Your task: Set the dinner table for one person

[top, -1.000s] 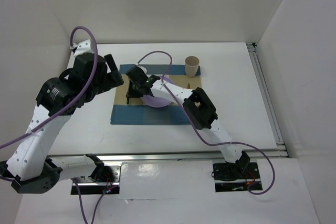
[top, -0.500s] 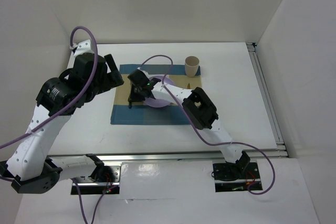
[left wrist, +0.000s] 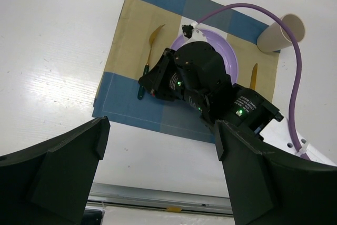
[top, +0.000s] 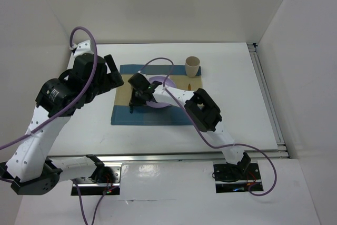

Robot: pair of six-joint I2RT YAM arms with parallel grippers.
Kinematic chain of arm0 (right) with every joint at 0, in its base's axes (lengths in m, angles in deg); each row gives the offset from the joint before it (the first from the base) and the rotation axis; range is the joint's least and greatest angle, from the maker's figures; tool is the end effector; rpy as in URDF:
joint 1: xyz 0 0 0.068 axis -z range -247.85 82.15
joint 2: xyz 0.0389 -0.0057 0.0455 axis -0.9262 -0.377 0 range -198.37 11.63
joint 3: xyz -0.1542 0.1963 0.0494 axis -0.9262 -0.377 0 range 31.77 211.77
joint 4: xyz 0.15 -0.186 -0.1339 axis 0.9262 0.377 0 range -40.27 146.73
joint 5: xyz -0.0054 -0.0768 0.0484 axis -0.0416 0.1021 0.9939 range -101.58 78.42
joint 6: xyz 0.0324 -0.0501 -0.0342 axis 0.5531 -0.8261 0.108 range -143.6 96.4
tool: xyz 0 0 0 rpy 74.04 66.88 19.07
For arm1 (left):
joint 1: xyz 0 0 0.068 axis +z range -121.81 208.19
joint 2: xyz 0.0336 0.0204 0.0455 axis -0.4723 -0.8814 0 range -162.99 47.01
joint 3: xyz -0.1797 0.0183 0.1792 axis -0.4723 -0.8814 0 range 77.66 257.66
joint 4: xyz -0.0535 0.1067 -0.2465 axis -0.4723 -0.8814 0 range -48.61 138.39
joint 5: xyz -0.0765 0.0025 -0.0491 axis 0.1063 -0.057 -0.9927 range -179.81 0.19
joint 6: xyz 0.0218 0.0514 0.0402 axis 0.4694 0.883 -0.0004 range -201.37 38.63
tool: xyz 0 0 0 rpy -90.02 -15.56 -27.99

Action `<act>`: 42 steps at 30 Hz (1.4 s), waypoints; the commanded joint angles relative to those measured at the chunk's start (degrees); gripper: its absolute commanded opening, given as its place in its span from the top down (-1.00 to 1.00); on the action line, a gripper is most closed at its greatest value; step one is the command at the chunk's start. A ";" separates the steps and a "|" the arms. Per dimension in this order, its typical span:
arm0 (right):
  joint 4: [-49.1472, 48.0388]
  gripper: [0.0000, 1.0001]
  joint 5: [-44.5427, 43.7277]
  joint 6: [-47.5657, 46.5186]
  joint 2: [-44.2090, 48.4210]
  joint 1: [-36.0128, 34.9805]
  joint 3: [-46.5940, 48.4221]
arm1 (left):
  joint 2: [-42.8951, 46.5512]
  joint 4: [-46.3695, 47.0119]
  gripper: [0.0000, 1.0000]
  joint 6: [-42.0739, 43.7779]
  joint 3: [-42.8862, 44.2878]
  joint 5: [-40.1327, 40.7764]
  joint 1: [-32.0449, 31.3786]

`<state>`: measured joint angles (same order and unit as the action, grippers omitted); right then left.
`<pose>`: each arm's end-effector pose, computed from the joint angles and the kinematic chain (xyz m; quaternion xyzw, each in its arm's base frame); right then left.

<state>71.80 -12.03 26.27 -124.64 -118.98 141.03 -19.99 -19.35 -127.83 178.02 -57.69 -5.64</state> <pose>0.3388 0.4195 0.1210 -0.0090 0.9369 0.2674 0.2251 0.1883 -0.0906 0.4627 -0.2218 0.8307 -0.1019 0.5004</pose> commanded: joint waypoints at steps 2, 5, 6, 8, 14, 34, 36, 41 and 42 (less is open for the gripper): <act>-1.85 0.73 -0.61 0.23 5.13 -0.81 -0.36 | 1.17 0.86 -1.00 0.84 -0.51 0.67 0.25; -1.32 0.36 -0.08 0.23 5.13 -1.33 -0.88 | 1.17 0.86 -1.00 0.84 -0.51 0.66 0.25; -1.32 0.16 -0.08 0.23 5.13 -1.34 -0.88 | 1.17 0.86 -1.00 0.84 -0.51 0.66 0.25; -1.32 -0.19 -0.08 -0.29 5.66 -1.34 -1.40 | 1.17 0.86 -1.00 0.84 -0.51 0.66 0.25; -1.32 -0.29 -0.08 -2.05 9.08 -1.86 -1.41 | 1.17 0.86 -1.00 0.84 -0.51 0.14 0.25; 49.43 -0.98 -38.72 27.14 52.76 -5.64 -36.20 | -1.55 4.63 -1.00 6.29 2.22 1.28 4.02; 53.43 -0.98 -39.89 26.27 58.55 -5.12 -40.59 | -1.55 4.64 -1.00 6.81 1.60 -0.03 4.03; 50.73 -0.98 -38.84 31.08 76.10 -5.12 -48.67 | -3.83 4.55 -1.00 8.05 0.19 -1.44 5.17; 49.32 -0.98 -38.32 30.47 78.15 -5.12 -49.74 | -3.84 3.60 -1.00 8.05 0.19 -1.44 5.17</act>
<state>118.59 -45.76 51.03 -53.58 -124.10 93.29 -23.16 -16.34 -121.73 178.48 -58.06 -1.05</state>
